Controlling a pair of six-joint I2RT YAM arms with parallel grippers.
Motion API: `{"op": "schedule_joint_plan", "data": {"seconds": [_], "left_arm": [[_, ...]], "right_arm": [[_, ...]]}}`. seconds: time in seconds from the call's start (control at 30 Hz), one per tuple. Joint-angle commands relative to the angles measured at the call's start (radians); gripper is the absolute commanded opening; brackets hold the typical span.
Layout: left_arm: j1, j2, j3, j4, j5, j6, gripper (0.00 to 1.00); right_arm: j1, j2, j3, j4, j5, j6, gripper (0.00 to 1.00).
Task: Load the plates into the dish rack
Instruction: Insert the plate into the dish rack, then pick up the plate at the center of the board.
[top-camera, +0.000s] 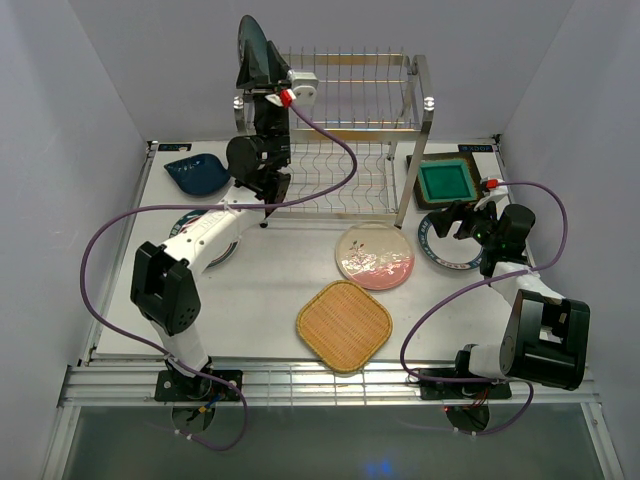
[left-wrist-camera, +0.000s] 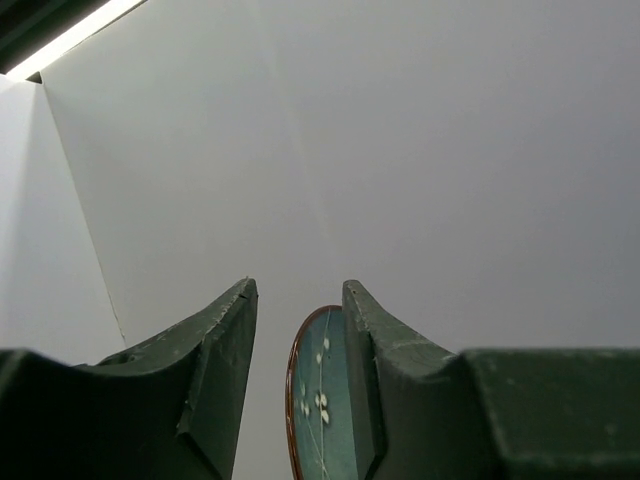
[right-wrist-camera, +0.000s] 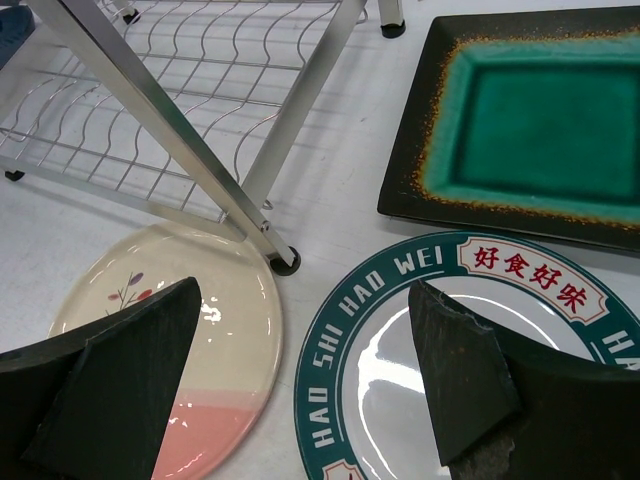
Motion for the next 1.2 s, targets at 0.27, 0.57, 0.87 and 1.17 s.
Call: {"op": "schedule_joint_plan", "data": {"seconds": [0.27,0.57,0.87,1.17], "left_arm": [[-0.006,-0.130,0.073,-0.075,-0.038,-0.138,0.64],[-0.004,-0.195,0.095,-0.103,-0.159,-0.242,0.73],[0.014,-0.331,0.012,-0.204,-0.292,-0.368,0.74],[0.031,-0.509,-0.088,-0.532,-0.404,-0.667,0.75]], "right_arm": [[-0.009,0.000,0.043,0.017,-0.024,0.019,0.90],[-0.013,0.006,0.046,0.019,-0.030,0.022,0.90],[-0.016,-0.008,0.046,0.017,-0.036,0.028,0.90],[-0.025,-0.035,0.038,0.017,-0.027,0.030,0.90]]}}
